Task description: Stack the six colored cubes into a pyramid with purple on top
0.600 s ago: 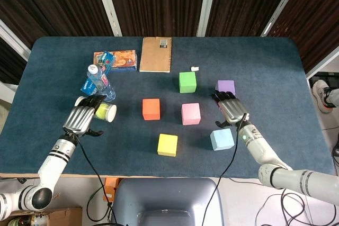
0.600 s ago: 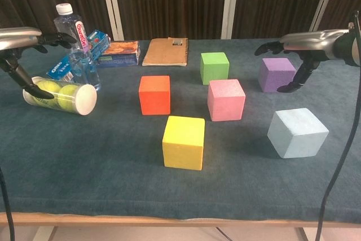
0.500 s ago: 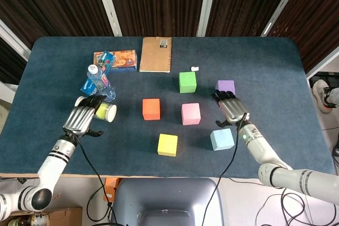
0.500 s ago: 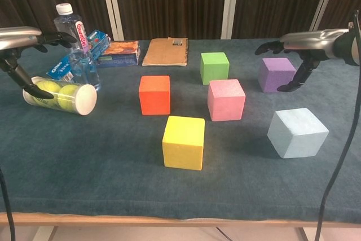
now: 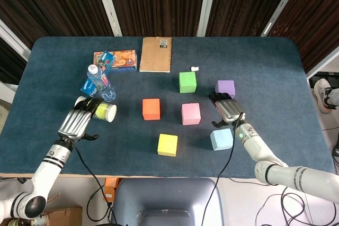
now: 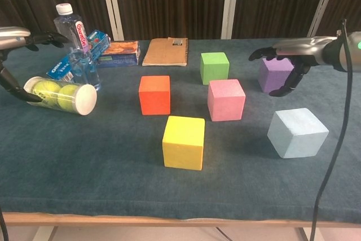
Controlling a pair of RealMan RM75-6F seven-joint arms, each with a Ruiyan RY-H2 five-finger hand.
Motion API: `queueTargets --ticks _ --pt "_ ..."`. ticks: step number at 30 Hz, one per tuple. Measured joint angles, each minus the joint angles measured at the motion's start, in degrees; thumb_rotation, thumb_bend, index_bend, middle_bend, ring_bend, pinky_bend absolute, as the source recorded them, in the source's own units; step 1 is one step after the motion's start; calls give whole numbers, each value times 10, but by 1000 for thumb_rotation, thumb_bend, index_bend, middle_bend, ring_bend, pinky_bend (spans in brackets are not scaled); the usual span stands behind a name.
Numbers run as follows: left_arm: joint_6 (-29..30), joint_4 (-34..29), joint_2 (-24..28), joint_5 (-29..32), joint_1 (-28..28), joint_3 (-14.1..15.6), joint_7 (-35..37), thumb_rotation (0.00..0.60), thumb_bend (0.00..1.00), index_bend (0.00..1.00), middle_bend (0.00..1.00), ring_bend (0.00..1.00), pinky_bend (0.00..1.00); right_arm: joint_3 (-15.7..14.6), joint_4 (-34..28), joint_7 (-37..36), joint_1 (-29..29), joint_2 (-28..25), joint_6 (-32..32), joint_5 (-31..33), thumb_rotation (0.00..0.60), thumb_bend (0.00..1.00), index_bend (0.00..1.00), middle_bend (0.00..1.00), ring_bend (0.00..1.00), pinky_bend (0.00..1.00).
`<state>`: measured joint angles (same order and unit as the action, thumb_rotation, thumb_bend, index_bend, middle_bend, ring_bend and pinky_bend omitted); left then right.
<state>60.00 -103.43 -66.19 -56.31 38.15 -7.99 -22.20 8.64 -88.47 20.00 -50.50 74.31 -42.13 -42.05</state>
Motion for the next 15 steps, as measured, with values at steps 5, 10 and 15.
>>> queueTargets --ticks 5,10,15 --pt "18 -12 13 -17 -13 10 -4 600 27 0 81 28 131 3 11 1 -19 19 5 9 600 220 0 0 0 0" --pt "22 -17 16 -22 -21 14 0 600 26 0 81 28 131 -1 21 17 -41 34 16 43 600 220 23 0 0 0" --pt "23 -17 21 -26 -26 16 5 600 28 0 81 28 131 -7 37 47 -71 57 12 92 600 220 67 0 0 0"
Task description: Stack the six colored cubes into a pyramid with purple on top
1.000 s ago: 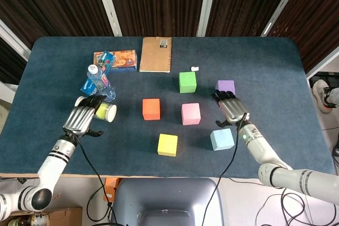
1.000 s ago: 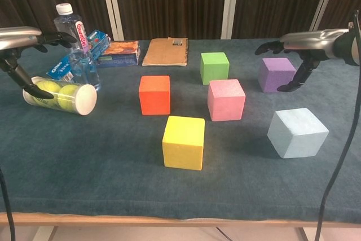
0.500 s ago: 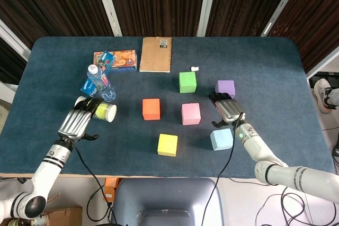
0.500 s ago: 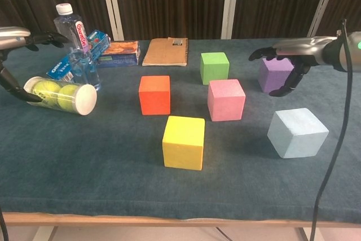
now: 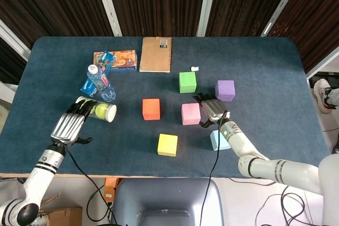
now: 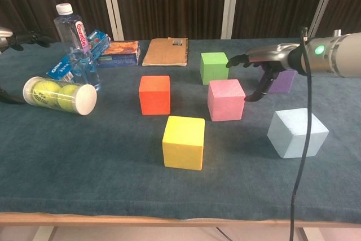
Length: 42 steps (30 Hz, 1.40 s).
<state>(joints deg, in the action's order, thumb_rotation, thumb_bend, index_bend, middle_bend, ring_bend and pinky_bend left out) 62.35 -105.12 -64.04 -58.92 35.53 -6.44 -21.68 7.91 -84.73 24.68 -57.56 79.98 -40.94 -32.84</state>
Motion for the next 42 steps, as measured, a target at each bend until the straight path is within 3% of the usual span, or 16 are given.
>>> queueTargets --ticks 7,14,22,31,42 --pt "3 -1 10 -8 -7 -1 12 600 28 0 81 28 131 -9 24 26 -26 34 -16 44 600 220 196 0 0 0" --pt "-2 -5 19 -18 -12 0 24 600 30 0 81 28 131 -7 41 36 -39 56 -27 78 600 219 390 16 0 0" --pt "1 -7 24 -22 -18 -1 28 600 30 0 81 28 130 -1 31 36 -41 58 -43 89 600 219 456 44 0 0" --pt "3 -12 30 -30 -23 -1 31 600 29 0 81 28 131 11 -26 31 -32 43 -94 85 600 220 486 66 0 0" --pt "3 -11 39 -35 -31 1 38 600 31 0 81 28 131 13 -53 97 -39 72 -163 133 600 220 467 66 0 0"
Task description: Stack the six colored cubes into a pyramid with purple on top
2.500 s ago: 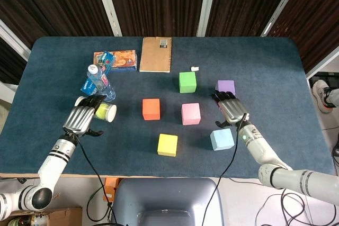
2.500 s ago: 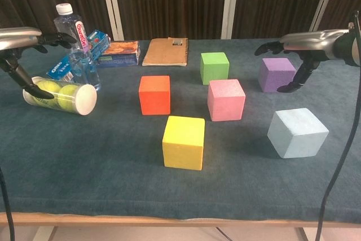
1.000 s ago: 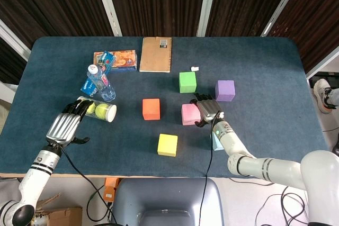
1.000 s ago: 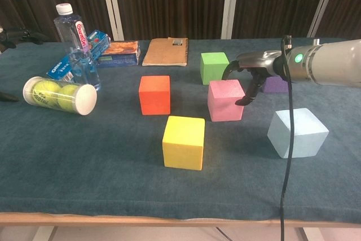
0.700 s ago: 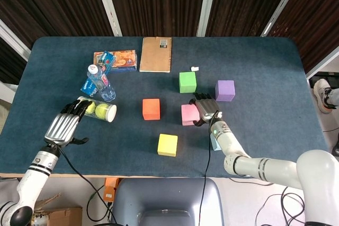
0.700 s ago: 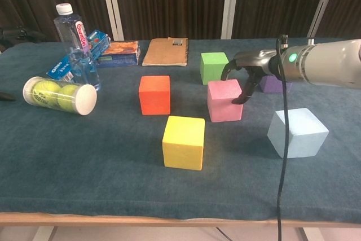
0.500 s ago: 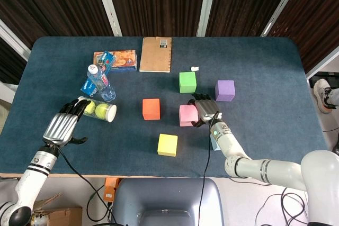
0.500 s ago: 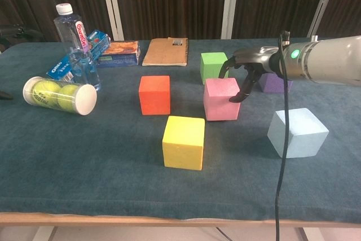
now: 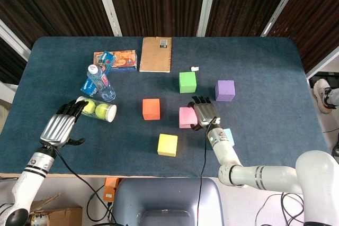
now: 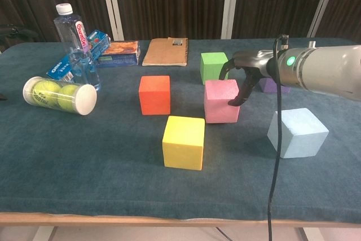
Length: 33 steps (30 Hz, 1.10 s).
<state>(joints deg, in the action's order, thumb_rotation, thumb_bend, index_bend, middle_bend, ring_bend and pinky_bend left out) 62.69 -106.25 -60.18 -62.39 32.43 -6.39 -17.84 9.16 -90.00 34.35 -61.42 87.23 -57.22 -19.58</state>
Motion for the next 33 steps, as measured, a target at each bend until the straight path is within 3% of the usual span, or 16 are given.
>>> queueTargets --ticks 11,22,33 --pt "-3 2 2 -3 -2 -1 3 600 30 0 81 28 131 6 -1 17 0 2 10 19 600 218 131 57 0 0" --pt "2 -5 0 -4 -2 -3 -9 600 30 0 81 28 131 5 -18 11 7 -26 38 13 600 219 87 39 0 0" --pt "10 -5 12 -12 -15 -1 4 600 30 0 81 28 131 -9 -115 -30 56 -92 5 -111 600 219 107 25 0 0"
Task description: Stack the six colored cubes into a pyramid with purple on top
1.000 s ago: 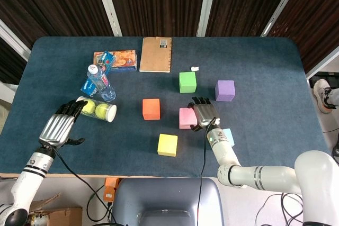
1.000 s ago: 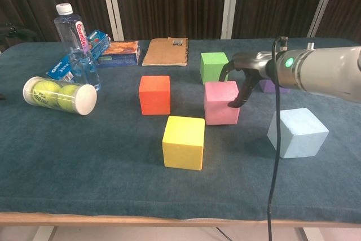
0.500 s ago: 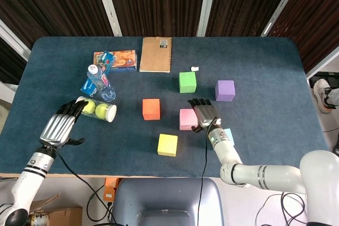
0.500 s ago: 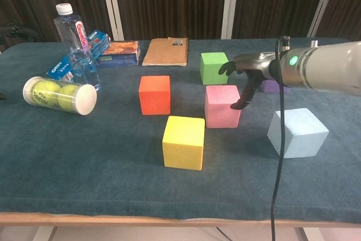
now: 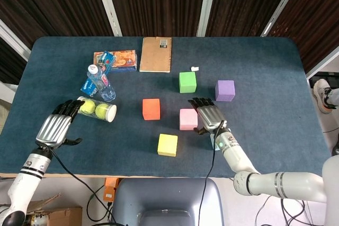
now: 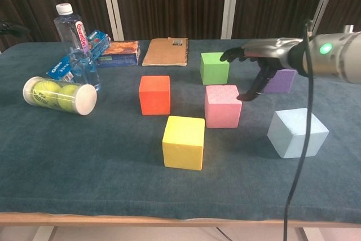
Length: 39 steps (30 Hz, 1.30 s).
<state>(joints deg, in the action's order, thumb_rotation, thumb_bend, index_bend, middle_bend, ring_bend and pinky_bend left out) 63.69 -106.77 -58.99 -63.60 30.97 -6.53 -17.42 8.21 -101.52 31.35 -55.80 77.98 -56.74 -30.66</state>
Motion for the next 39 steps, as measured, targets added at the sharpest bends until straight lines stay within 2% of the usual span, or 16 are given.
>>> queueTargets --ticks 4,8,11,16,21,27,34,39 --pt "1 2 3 -4 -4 1 5 600 30 0 81 28 131 -32 -50 -17 39 -49 -13 -77 600 219 94 5 0 0" --pt "2 5 6 -9 -7 3 7 600 30 0 81 28 131 -89 -78 -37 92 -104 -23 -166 600 214 71 0 0 0" --pt "5 9 8 -16 -11 4 10 600 30 0 81 28 130 -121 -79 -64 128 -133 -24 -218 600 200 51 0 0 0" --pt "6 17 6 -16 -15 6 9 600 30 0 81 28 131 -146 -59 -115 165 -153 -16 -285 600 189 11 0 0 0" --pt "4 19 1 -14 -13 5 2 600 30 0 80 27 131 -144 -16 -134 178 -143 4 -303 600 189 9 0 0 0" --pt "5 21 1 -11 -15 3 -1 600 30 0 81 26 130 -125 18 -130 171 -117 40 -277 600 189 65 0 0 0" --pt "5 22 4 -11 -18 2 2 600 30 0 81 26 131 -112 46 -121 160 -94 74 -254 600 189 200 0 0 0" --pt "3 24 3 -12 -18 1 5 600 31 0 81 26 131 -101 56 -133 165 -82 71 -259 600 189 353 0 0 0"
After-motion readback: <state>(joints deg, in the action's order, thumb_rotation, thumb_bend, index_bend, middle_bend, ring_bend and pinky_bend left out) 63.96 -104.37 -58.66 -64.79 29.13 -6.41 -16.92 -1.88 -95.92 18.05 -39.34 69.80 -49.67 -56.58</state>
